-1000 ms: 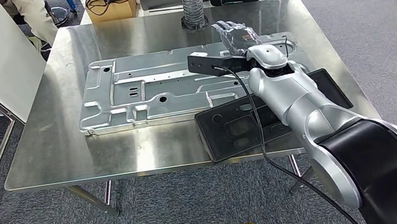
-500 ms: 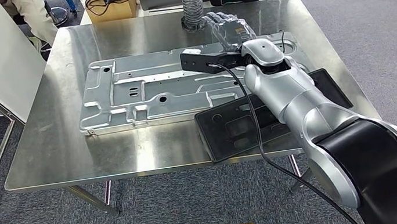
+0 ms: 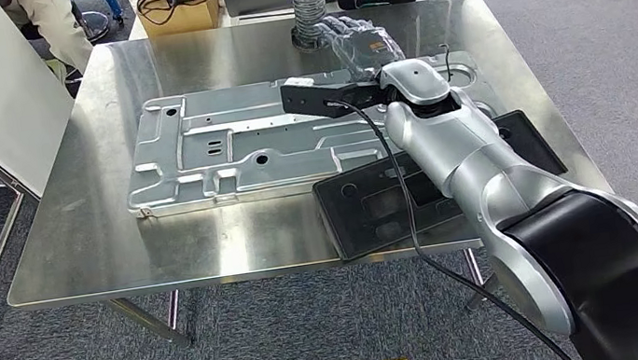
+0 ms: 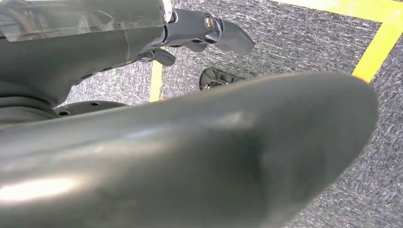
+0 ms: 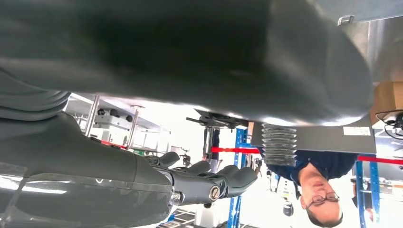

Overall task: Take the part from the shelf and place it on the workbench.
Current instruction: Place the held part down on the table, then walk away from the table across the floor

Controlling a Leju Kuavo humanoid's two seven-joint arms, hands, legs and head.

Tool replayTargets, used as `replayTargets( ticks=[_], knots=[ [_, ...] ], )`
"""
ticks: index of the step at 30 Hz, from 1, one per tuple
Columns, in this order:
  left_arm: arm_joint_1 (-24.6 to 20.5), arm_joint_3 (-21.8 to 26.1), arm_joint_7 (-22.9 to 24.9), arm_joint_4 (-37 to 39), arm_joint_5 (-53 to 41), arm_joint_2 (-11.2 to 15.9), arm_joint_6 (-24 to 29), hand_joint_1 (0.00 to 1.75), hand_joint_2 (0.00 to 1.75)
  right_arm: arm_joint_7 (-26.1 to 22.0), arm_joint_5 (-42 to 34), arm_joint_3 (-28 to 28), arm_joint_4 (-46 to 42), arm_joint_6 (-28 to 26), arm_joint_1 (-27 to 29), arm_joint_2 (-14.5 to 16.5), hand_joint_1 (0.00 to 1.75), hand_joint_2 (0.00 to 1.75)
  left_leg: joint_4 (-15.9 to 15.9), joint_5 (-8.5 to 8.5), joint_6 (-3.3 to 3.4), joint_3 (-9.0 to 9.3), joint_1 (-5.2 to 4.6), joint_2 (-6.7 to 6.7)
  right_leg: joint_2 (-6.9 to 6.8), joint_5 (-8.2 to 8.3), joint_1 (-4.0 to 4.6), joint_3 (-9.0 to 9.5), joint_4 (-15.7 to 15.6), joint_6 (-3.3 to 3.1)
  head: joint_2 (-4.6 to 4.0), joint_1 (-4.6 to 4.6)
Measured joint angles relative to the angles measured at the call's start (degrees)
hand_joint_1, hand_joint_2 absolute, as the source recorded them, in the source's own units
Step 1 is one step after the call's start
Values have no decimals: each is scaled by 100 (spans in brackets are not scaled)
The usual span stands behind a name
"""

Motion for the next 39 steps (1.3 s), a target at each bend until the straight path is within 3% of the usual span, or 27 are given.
replayTargets(
  ticks=[18, 25, 27, 29, 30, 31, 32, 33, 35, 37, 39],
  knots=[
    [-6, -1, 97, 0, -16, -4, 16, 0, 0, -32, 51, 0, -96, 34, -52, 58, 0, 0, 22, -14, 13, -6, -10, -1, 0, -2, -21, 3, -4, 11, 0, -1],
    [-9, -1, 108, 0, -11, -9, 15, 0, 0, -29, 51, 0, -113, 49, -67, 66, 0, 0, 18, -12, 86, -6, -2, 10, 0, -40, -27, -5, 29, 75, -1, 0],
    [-16, 1, 115, 0, -10, -14, 11, 0, 0, -20, 51, 0, -129, 51, -84, 67, 0, 0, -24, 13, 120, 18, 29, 27, -1, -294, -30, -168, 413, 100, 0, 3],
    [-21, 1, 127, 0, -10, -15, 8, 0, 0, -10, 52, 0, -128, 55, -85, 67, 0, 0, -27, 16, 130, 21, 30, 36, -2, -684, -47, -543, 1220, 121, 0, 3],
    [-22, 1, 135, 0, -10, -15, 6, 0, 0, -5, 52, 0, -126, 57, -75, 66, 0, 0, -25, 16, 130, 20, 30, 38, -3, -803, -56, -725, 1587, 132, 0, 3],
    [-23, 1, 143, 0, -10, -15, 5, 0, 0, -1, 52, 0, -125, 58, -66, 66, 0, 0, -21, 15, 129, 19, 31, 38, -3, -802, -67, -824, 1771, 139, -1, 4],
    [-23, 1, 148, 0, -10, -15, 5, 0, 0, 3, 52, 0, -125, 59, -61, 65, 0, 0, -13, 14, 125, 19, 33, 37, -4, -682, -78, -811, 1717, 140, -1, 4],
    [-23, 1, 151, 0, -10, -18, 5, 0, 0, 6, 52, 0, -125, 59, -64, 65, 0, 0, -1, 10, 116, 19, 35, 35, -6, -478, -90, -692, 1442, 136, -1, 4],
    [-24, 1, 155, 0, -10, -25, 5, 0, 0, 7, 51, 0, -126, 60, -86, 65, 0, 0, 35, -1, 74, 6, 31, 26, -10, -92, -92, -310, 635, 111, 0, 4],
    [-32, 2, 163, 0, -9, -30, 5, 0, 0, 7, 51, 0, -126, 61, -110, 66, 0, 0, 59, 10, 3, -21, 22, 21, -6, 35, -65, -122, 202, 65, 0, 3],
    [-36, 4, 168, 0, -3, -31, 5, 0, 0, 10, 51, 0, -126, 64, -121, 64, 0, 0, 49, 48, -75, -38, 19, 19, 1, 53, -51, -137, 150, 1, 0, -1]
  ],
)
